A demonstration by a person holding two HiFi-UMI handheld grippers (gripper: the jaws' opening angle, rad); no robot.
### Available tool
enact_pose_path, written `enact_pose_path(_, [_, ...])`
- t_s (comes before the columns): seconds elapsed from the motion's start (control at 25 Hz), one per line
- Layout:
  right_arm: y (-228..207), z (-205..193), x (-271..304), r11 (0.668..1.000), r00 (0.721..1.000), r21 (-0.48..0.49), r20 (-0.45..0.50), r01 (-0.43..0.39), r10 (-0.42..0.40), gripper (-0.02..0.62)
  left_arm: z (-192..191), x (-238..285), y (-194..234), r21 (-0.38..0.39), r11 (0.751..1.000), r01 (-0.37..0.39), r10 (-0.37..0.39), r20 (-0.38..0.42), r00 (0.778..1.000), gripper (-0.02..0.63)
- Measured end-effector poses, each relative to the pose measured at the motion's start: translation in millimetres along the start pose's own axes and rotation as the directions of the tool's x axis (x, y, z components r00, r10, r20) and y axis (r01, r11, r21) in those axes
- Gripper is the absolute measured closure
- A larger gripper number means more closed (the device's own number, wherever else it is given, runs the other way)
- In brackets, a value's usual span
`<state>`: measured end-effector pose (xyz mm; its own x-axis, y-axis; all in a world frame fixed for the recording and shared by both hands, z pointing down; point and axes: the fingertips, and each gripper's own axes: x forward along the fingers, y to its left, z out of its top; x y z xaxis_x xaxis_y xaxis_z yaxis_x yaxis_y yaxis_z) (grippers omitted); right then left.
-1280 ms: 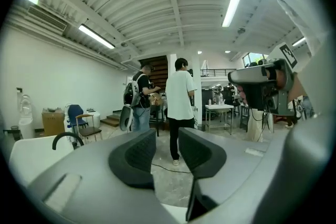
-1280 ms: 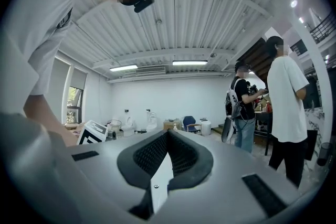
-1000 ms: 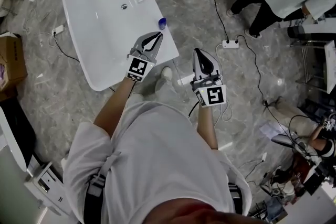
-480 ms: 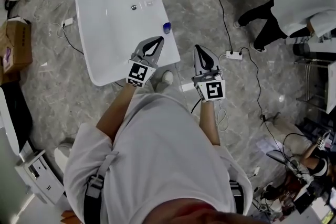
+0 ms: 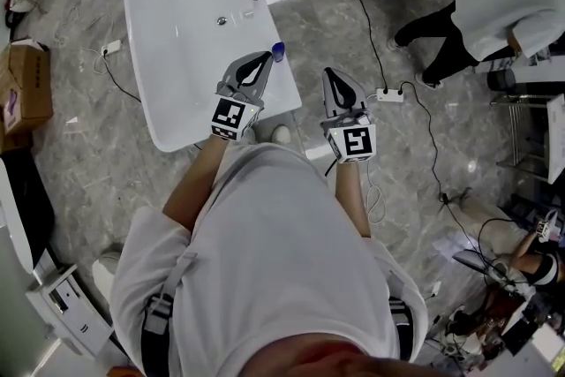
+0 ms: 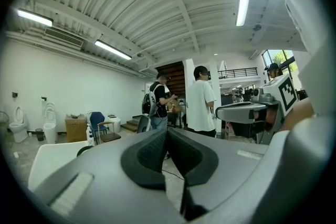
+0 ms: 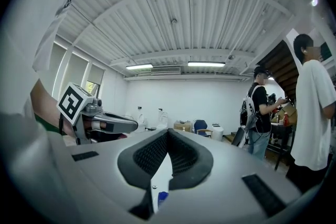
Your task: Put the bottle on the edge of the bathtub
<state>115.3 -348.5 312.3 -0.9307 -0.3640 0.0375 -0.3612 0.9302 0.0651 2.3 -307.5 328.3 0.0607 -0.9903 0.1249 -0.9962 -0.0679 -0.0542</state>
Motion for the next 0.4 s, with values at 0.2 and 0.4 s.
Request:
enact_pose_path(0.2, [10, 9, 5, 1.000, 1.000, -0.011, -0.005, -0.004, 0.004, 0.595, 7, -8, 7, 0.001, 1.000, 0.008, -0.008, 0.014, 1.000, 0.606])
enact_pose_path(0.4, [17, 20, 15, 1.000, 1.000, -0.013, -0.002, 0.010, -0.010, 0.595, 14, -14, 15, -0.011, 1.000, 0.016, -0.016, 0.024, 1.000, 0.606])
